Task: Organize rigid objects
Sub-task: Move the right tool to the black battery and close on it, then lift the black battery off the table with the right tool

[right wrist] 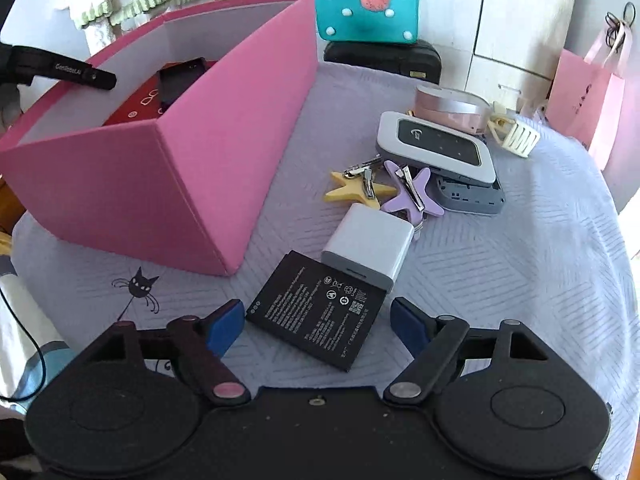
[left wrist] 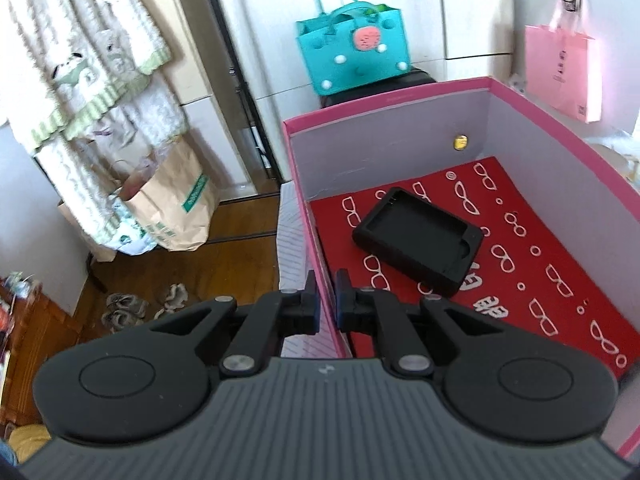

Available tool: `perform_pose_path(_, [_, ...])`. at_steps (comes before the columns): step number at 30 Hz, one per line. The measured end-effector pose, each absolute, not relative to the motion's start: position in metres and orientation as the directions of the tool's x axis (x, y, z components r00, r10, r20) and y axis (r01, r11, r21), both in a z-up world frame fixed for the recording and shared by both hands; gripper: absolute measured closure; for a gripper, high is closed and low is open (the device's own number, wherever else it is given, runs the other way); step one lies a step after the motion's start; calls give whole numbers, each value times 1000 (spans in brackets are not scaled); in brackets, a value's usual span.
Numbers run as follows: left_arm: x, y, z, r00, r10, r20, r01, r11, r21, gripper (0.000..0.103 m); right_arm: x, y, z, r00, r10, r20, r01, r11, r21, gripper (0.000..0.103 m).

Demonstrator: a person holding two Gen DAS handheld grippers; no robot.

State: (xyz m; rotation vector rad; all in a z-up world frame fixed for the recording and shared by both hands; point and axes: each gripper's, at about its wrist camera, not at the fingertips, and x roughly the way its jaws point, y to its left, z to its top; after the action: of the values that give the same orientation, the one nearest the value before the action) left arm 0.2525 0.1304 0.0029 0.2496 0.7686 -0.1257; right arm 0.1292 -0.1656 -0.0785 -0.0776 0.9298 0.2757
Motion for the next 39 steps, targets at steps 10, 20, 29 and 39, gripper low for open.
perform_pose_path(10, [252,137,5,711,-48,-702,329,905,271,96,123,-181,-74,517,224,-826,-318,946,57,28])
perform_pose_path(20, [254,135,8,693,-121,-711,366,909,202,96,131,-176,-75,554,177,-813,-229,972,56,31])
perform_pose_path(29, [252,141,7,665,-75,-743,230,967,108,98,129,-190,-70,529,186,-828,-212,974,83,33])
perform_pose_path(39, [247,140,9,675,-55,-736,150,987,64,100,122,-195,-37,573,220,-789,-240,966,95,47])
